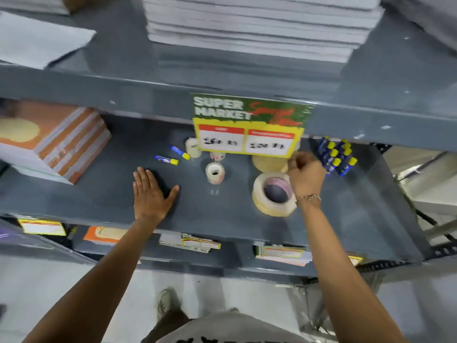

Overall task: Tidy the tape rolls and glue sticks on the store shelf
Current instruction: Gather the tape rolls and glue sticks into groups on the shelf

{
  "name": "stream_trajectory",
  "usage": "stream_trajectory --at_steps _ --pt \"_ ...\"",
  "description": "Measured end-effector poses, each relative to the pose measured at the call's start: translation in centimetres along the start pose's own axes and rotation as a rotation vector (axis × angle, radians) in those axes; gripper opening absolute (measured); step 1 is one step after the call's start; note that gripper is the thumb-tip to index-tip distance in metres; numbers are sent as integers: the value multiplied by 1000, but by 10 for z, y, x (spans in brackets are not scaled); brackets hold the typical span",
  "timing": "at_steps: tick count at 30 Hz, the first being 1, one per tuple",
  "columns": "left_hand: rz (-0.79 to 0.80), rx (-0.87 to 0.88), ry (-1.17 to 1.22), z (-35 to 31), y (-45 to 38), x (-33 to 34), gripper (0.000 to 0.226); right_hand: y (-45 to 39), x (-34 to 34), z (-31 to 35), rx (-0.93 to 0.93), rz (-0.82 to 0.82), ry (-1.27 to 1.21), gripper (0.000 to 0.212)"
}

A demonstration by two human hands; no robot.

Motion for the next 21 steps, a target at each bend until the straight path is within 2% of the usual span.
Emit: stream_trajectory --at_steps 2,3,5,7,14,18,21 --pt "-15 -3 6 20 -17 -8 82 28 47 46 -167 113 -34 17" --pt "-22 -1 8 28 -26 -10 79 46 78 65 -230 222 -47 19" --pt "-9 38 4 34 -43 -14 77 77 141 85 -240 508 -45 18" --pt "16 94 -21 43 -59 -16 78 90 191 92 -188 629 70 22" --pt "48 240 -131 66 -84 -8 91 72 293 93 -211 619 503 30" --pt "73 361 -152 78 -94 -6 93 70 321 90 -192 571 634 26" --pt "42 392 -139 79 -92 -7 92 68 330 84 -135 557 645 26"
Point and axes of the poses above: each hand's wrist, its own y-axis away from the middle knuckle, its own x-axis out of the palm, z = x × y, the point moved 6 cm from there along -y, towards the middle knuckle, and after that the axes turned 13 degrees about -y, right-handed, at the moved point
